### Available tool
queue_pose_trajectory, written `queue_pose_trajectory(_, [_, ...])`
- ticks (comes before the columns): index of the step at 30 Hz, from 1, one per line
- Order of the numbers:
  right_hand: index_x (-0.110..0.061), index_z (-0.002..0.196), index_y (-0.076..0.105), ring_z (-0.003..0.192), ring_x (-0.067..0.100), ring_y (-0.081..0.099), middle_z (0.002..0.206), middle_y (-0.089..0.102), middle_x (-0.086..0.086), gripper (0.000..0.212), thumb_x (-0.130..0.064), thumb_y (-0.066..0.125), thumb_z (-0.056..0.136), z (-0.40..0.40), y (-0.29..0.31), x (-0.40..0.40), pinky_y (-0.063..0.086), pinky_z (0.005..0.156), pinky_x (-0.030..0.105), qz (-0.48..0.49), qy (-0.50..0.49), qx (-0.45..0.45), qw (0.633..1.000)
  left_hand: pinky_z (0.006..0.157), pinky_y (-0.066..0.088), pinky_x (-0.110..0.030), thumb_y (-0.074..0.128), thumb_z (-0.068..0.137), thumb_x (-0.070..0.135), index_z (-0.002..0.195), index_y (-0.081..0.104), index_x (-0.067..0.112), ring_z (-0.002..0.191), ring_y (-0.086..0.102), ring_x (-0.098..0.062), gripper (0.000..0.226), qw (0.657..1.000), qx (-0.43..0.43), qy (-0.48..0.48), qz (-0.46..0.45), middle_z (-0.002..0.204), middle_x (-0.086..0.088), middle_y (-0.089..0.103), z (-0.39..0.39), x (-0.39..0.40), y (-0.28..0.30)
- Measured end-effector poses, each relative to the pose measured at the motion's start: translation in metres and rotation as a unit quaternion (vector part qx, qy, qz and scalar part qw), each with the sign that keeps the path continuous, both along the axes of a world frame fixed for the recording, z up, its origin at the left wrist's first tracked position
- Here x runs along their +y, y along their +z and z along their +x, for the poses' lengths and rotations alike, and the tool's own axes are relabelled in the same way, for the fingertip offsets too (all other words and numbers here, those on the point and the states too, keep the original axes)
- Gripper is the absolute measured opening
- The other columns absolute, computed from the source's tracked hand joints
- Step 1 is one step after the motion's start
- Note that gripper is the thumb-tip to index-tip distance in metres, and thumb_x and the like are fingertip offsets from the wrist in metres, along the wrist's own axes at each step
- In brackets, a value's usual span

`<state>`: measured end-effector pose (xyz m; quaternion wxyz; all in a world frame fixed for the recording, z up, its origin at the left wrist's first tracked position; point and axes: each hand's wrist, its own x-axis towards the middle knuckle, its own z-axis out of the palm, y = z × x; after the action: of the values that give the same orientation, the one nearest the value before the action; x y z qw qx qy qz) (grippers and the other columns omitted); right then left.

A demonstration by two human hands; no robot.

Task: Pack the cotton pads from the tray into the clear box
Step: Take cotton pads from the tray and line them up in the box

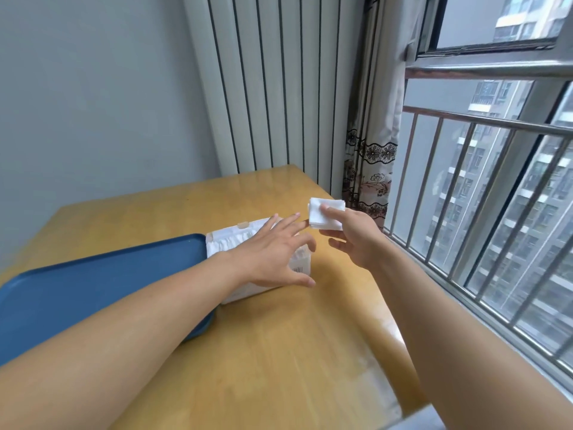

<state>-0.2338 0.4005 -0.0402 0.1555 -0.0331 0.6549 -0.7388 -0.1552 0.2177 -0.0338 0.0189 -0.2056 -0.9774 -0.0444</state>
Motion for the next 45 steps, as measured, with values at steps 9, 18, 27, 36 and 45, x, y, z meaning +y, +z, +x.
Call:
queue_pose_trajectory(9, [-0.018, 0.12, 0.067, 0.091, 0.019, 0.07, 0.108, 0.073, 0.003, 0.032, -0.034, 0.072, 0.093, -0.003, -0.003, 0.007, 0.05, 0.076, 0.031, -0.041, -0.017, -0.04, 0.998, 0.124, -0.017, -0.038, 0.051, 0.096, 0.064, 0.164, 0.009, 0.028, 0.154, -0.023, -0.011, 0.087, 0.992, 0.05, -0.01, -0.119, 0.17, 0.006, -0.016, 0.007, -0.011, -0.015])
queue_pose_trajectory(18, [-0.018, 0.118, 0.066, 0.092, 0.018, 0.07, 0.107, 0.073, 0.003, 0.032, -0.034, 0.073, 0.092, -0.004, 0.001, 0.0, 0.049, 0.074, 0.031, -0.003, 0.015, -0.029, 0.999, 0.126, -0.012, -0.04, 0.058, 0.092, 0.063, 0.148, 0.046, 0.031, 0.157, -0.014, -0.013, 0.065, 0.993, 0.071, -0.021, -0.089, 0.172, 0.004, -0.002, 0.013, -0.023, -0.012])
queue_pose_trajectory(27, [-0.021, 0.1, 0.073, 0.07, 0.014, 0.057, 0.087, 0.069, -0.004, 0.027, -0.042, 0.08, 0.084, -0.002, 0.006, -0.01, 0.04, 0.059, 0.026, 0.096, 0.117, -0.03, 0.988, 0.124, -0.013, -0.056, 0.066, 0.082, 0.069, 0.152, 0.04, 0.031, 0.156, -0.015, -0.02, 0.083, 0.99, -0.063, 0.039, -0.118, 0.165, -0.002, 0.018, -0.006, -0.004, -0.001])
queue_pose_trajectory(36, [-0.01, 0.1, 0.071, 0.067, 0.017, 0.054, 0.079, 0.063, 0.002, 0.041, -0.038, 0.085, 0.075, 0.003, 0.003, -0.021, 0.035, 0.053, 0.026, 0.291, 0.087, 0.076, 0.95, 0.122, -0.01, -0.061, 0.067, 0.085, 0.065, 0.152, 0.038, 0.032, 0.154, -0.024, -0.02, 0.08, 0.988, -0.077, 0.082, -0.104, 0.171, 0.004, -0.012, 0.006, -0.02, -0.005])
queue_pose_trajectory(45, [-0.016, 0.099, 0.065, 0.08, 0.021, 0.062, 0.088, 0.065, 0.0, 0.042, -0.041, 0.084, 0.072, 0.018, 0.035, -0.051, 0.04, 0.056, 0.026, 0.596, 0.067, 0.229, 0.767, 0.118, -0.003, -0.071, 0.069, 0.086, 0.06, 0.152, 0.034, 0.039, 0.155, -0.021, -0.022, 0.078, 0.983, -0.112, 0.134, -0.063, 0.17, 0.005, -0.013, 0.016, -0.027, -0.004])
